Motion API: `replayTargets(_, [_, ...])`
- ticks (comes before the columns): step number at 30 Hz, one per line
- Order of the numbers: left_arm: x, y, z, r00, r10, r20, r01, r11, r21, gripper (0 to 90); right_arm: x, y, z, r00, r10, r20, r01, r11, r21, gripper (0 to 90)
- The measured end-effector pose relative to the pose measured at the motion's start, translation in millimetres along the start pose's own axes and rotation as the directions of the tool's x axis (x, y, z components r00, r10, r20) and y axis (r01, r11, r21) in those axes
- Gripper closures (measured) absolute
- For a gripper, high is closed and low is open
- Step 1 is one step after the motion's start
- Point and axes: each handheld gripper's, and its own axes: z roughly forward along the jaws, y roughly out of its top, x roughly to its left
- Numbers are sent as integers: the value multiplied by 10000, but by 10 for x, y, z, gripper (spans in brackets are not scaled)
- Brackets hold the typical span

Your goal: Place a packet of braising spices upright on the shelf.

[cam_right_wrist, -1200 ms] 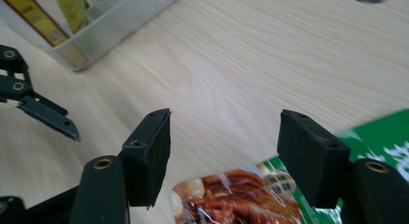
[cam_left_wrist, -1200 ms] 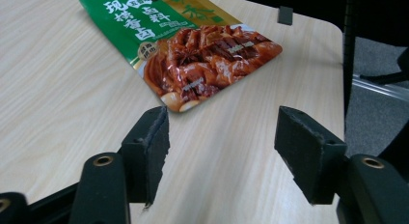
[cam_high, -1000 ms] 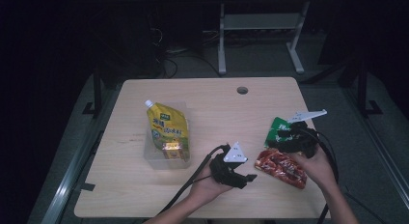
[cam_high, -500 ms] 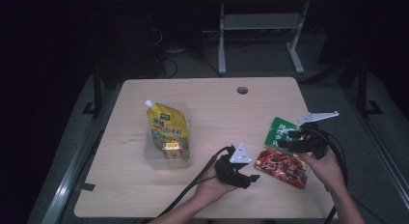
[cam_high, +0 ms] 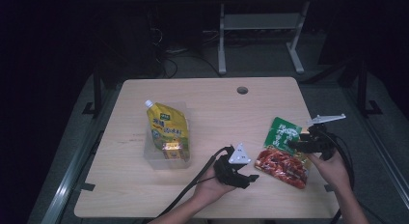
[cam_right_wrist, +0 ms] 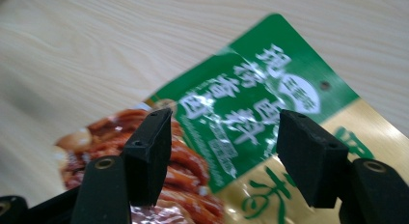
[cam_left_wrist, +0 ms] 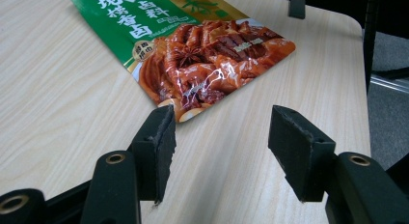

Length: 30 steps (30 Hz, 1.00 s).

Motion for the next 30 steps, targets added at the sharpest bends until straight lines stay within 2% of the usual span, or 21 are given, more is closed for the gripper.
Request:
replayTargets(1, [3,-2,-8,10000,19,5,-19,10000,3,421,-57,-38,18,9996,152,238,-154,9999,80,366])
replayTargets(4, [0,-3,-15,10000,20,-20,-20,10000,1,423,-117,-75,34,9985,285,469,-293,9994,177,367])
replayTargets(5, [-4,-10,-14,10000,8,-32,-8,10000,-13,423,-181,-108,50,9970,386,677,-404,9989,249,367])
replayTargets(6, [-4,-10,-14,10000,8,-32,-8,10000,-13,423,-194,-119,51,9956,571,736,-595,9978,300,366])
replayTargets(12, [-20,-16,-7,9996,261,-132,-260,9996,140,431,-318,-187,74,9889,987,1108,-1041,9936,437,362])
replayTargets(13, [-21,-17,-6,9996,252,-112,-250,9996,155,431,-363,-212,73,9832,1352,1224,-1427,9882,549,362])
replayTargets(18, [-19,-15,-9,9995,307,-99,-305,9994,178,430,-465,-261,77,9752,1700,1417,-1795,9821,569,353])
replayTargets(19, [-20,-16,-9,9996,264,-111,-262,9996,140,430,-505,-282,83,9699,1883,1544,-1991,9783,579,347])
replayTargets(20, [-20,-16,-9,9996,264,-111,-262,9996,140,430,-505,-282,83,9699,1883,1544,-1991,9783,579,347])
replayTargets(21, [-18,-16,-10,9996,262,-120,-260,9996,144,429,-548,-303,91,9652,2115,1535,-2226,9732,584,341])
replayTargets(23, [-19,-16,-11,9996,264,-125,-262,9996,143,429,-578,-317,104,9612,2323,1484,-2436,9679,625,334])
replayTargets(30, [-19,-18,-4,9997,230,-108,-229,9996,146,424,-648,-338,160,9538,2681,1353,-2794,9574,727,332])
